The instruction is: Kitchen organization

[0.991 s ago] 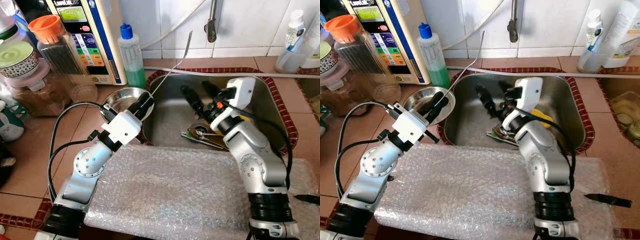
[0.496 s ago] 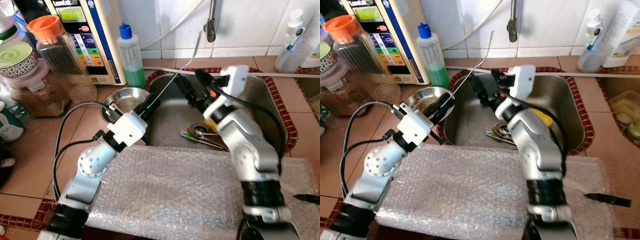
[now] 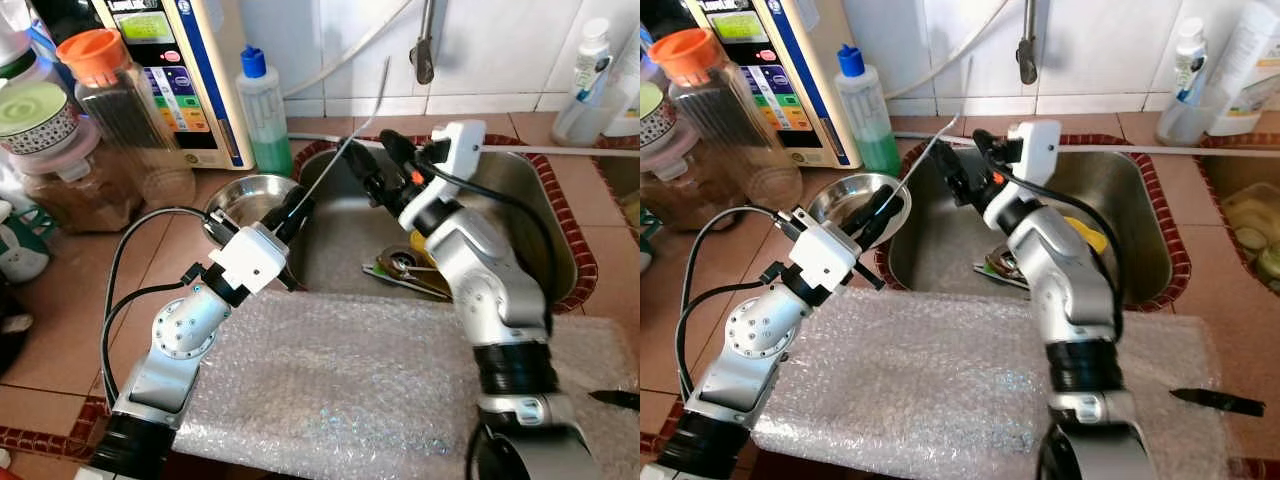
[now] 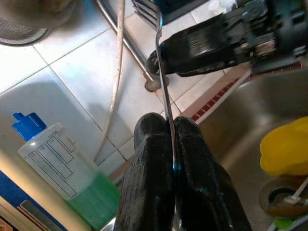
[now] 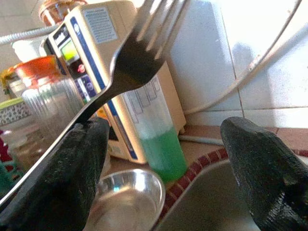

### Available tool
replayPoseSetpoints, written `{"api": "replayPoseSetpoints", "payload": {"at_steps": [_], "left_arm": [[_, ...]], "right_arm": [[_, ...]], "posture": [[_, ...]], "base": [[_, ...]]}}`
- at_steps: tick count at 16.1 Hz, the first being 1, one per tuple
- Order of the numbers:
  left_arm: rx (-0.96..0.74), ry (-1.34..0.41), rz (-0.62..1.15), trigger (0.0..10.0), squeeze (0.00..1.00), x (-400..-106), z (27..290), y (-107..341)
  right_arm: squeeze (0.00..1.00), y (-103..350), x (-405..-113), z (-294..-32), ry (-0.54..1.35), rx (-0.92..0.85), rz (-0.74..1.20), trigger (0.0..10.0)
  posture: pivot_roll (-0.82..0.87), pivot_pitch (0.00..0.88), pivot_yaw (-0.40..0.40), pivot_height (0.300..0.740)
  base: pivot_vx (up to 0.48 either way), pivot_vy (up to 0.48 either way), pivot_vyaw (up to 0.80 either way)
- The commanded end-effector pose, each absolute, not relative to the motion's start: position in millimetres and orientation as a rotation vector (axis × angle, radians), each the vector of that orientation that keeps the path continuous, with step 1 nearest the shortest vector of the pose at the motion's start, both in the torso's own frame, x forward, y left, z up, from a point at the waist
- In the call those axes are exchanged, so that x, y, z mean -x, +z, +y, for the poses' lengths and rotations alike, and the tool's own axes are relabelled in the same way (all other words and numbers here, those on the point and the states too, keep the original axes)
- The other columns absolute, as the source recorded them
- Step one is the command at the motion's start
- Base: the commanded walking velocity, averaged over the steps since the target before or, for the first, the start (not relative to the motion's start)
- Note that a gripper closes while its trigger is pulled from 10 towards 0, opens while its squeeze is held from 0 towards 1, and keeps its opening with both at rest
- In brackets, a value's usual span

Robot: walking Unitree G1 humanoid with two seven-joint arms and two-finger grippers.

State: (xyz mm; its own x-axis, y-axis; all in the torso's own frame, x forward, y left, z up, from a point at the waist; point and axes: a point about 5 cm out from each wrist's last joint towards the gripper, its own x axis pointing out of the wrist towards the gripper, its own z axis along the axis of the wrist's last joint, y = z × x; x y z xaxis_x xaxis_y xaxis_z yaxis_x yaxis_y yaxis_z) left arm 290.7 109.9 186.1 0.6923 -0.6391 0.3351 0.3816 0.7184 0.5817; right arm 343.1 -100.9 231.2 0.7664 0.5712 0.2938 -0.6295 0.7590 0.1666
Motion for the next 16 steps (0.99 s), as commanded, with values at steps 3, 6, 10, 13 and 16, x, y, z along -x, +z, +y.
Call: {"api": "replayPoseSetpoints", "payload": {"at_steps": [3, 6, 10, 13, 16], "left_arm": [[-0.547, -0.582, -0.477, 0.0, 0.00, -300, 118, 177], [-0.552, -0.570, -0.472, 0.0, 0.00, -304, 125, 178], [-0.546, -0.621, -0.488, 0.0, 0.00, -300, 118, 176], [-0.538, -0.644, -0.484, 0.0, 0.00, -295, 113, 171], [-0.529, -0.645, -0.493, 0.0, 0.00, -292, 111, 172]], "right_arm": [[0.00, 224, -319, -103, 0.795, -0.235, -0.208, 10.0], [0.00, 214, -311, -118, 0.770, -0.225, -0.179, 10.0], [0.00, 228, -312, -116, 0.737, -0.236, -0.240, 10.0], [0.00, 240, -325, -108, 0.688, -0.269, -0.283, 10.0], [0.00, 246, -337, -103, 0.645, -0.323, -0.291, 10.0]], "posture": [[-0.19, 0.164, 0.122, 0.740], [-0.21, 0.168, 0.133, 0.740], [-0.23, 0.169, 0.148, 0.740], [-0.23, 0.170, 0.145, 0.740], [-0.21, 0.170, 0.133, 0.740]], "base": [[0.000, 0.000, 0.00], [0.000, 0.000, 0.00], [0.000, 0.000, 0.00], [0.000, 0.000, 0.00], [0.000, 0.000, 0.00]]}}
